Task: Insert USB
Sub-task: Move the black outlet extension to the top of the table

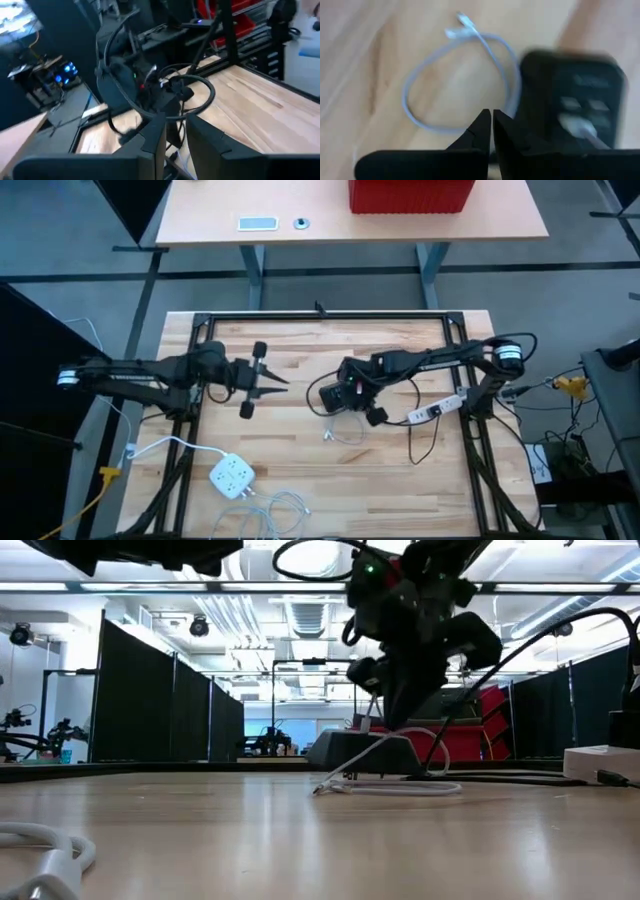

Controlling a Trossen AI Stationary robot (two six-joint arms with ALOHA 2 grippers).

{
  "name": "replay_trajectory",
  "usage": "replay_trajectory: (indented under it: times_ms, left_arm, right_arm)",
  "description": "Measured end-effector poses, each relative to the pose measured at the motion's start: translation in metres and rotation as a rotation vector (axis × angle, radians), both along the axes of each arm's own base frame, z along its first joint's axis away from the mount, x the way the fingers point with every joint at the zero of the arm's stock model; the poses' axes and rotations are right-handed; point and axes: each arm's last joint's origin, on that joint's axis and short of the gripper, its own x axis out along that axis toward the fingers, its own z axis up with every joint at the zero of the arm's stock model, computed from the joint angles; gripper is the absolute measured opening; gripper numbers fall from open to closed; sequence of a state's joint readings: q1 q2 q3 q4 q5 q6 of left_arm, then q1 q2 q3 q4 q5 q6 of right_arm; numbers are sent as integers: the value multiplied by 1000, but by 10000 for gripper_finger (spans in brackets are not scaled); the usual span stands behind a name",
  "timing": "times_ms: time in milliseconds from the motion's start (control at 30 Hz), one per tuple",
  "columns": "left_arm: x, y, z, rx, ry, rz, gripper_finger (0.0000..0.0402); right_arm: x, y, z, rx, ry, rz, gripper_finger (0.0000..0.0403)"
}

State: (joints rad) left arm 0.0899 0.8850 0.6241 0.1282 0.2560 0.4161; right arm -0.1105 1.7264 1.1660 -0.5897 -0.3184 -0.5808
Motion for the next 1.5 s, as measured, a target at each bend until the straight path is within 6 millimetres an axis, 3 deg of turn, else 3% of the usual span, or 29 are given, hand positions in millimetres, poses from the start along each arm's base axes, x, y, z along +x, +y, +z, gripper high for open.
replay_trajectory:
  times_ms: [300, 433, 667, 833, 933, 1033, 1133, 1300, 1500]
  left_arm:
    - [3, 2, -3, 30, 8, 43, 64]
    - [3, 2, -4, 26, 17, 45, 64]
    - [3, 2, -4, 25, 17, 45, 64]
    - [3, 2, -5, 18, 24, 63, 64]
    - [2, 2, -7, -5, 50, 66, 64]
    - [2, 2, -8, -20, 62, 68, 64]
    - [1, 2, -7, -21, 58, 68, 64]
    - [2, 2, -5, -1, 33, 65, 64]
    - [0, 2, -6, -50, 58, 72, 64]
  right_arm:
    - [19, -5, -35, -42, -11, 44, 0]
    - [30, -20, -45, -229, -71, 4, 0]
    - [43, -64, -24, -516, -262, -151, 0]
    - [43, -99, 5, -519, -294, -361, 0]
    - [30, -111, 20, -434, -238, -425, 0]
    - [14, -104, 31, -188, -212, -328, 0]
    - [11, -84, 28, 77, -221, -182, 0]
    - [27, -50, -3, 36, -234, -60, 0]
    - [39, -26, -43, 142, -173, 73, 0]
